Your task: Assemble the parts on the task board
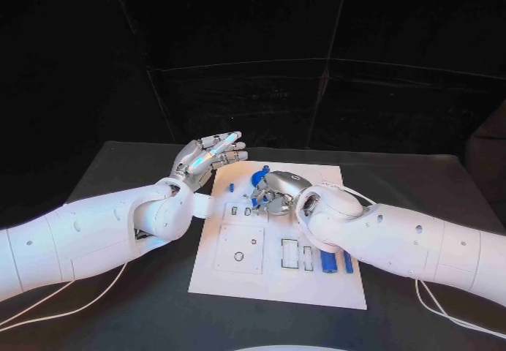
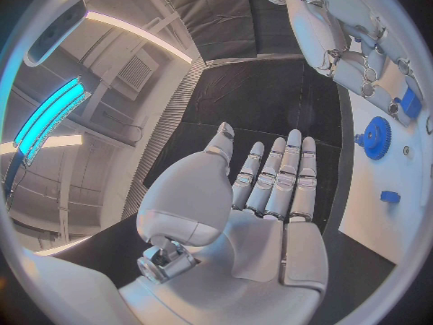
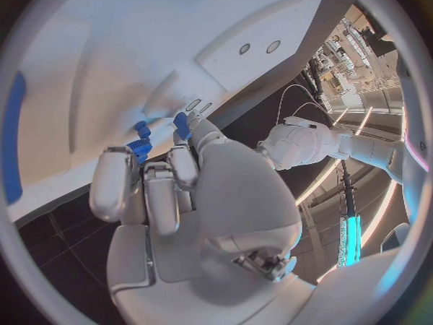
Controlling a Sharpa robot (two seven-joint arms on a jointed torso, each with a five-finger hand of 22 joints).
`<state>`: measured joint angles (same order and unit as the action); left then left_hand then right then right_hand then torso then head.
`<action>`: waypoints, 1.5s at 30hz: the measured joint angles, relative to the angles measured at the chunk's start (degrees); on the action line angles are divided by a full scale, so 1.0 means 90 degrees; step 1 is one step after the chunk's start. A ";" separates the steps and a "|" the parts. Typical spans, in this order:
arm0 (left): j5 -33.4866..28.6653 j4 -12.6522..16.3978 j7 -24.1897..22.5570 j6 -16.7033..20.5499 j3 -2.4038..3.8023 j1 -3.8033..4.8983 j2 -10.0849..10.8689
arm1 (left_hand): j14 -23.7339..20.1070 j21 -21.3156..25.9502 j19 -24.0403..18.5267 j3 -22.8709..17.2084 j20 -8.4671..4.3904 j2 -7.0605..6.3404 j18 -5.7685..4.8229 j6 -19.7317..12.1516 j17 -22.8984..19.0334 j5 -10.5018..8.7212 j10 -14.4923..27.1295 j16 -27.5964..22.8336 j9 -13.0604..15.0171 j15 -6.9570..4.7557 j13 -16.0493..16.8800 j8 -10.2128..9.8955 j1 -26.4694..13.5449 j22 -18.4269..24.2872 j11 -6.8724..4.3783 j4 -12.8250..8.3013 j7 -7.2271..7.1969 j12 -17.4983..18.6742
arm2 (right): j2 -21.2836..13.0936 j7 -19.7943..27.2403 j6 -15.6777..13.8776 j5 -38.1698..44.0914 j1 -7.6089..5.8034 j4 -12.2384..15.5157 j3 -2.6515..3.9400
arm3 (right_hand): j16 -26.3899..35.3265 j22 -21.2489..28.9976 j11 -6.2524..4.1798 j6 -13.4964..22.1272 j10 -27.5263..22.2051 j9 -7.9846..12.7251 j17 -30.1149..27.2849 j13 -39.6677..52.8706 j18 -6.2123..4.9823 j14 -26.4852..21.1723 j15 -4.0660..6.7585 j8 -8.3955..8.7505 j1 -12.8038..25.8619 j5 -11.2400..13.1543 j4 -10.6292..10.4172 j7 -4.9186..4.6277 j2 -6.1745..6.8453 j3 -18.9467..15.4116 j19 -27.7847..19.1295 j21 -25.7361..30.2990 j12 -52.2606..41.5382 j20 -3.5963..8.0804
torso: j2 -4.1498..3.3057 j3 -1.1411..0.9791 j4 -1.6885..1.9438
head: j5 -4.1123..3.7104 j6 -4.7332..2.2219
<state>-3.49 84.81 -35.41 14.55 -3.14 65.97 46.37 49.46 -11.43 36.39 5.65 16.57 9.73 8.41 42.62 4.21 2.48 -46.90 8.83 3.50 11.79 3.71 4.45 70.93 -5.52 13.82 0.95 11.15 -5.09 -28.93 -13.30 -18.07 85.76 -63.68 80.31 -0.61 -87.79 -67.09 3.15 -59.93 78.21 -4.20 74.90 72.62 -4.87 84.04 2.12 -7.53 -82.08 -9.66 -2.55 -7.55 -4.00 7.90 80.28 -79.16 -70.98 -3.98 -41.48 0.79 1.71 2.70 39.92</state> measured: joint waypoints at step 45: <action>-0.0009 -0.0011 0.0009 0.0001 0.0000 0.0000 0.0004 | 0.0000 0.0000 0.0000 0.0000 0.0000 0.0023 0.0000 -0.0002 0.0001 0.0000 0.0000 0.0000 0.0000 0.0000 0.0000 0.0000 -0.0023 0.0004 0.0000 0.0000 -0.0001 0.0000 | -0.0021 -0.0048 0.0368 0.0158 0.0055 0.0028 0.0031 | 0.0031 0.0010 -0.0141 -0.0027 0.0094 -0.0053 0.0004 -0.0120 -0.0001 0.0000 0.0001 0.0083 0.0327 0.0003 -0.0060 0.0023 0.0257 0.0096 0.0000 0.0000 0.0179 0.0000 | 0.0006 0.0002 -0.0003 | -0.0090 0.0038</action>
<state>-3.58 84.71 -35.33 14.56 -3.14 65.97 46.41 49.46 -11.43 36.39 5.65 16.58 9.94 8.41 42.61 4.22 2.48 -46.89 8.82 3.50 11.79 3.71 4.45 70.72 -5.49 13.82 0.95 11.15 -5.09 -29.12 -13.74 -14.75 87.18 -63.19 80.57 -0.33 -87.51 -67.00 1.88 -60.17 79.06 -4.68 74.94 71.54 -4.88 84.04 2.13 -6.78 -79.14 -9.63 -3.10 -7.34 -1.69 8.77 80.28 -79.16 -69.38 -3.98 -41.43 0.81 1.69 1.90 40.27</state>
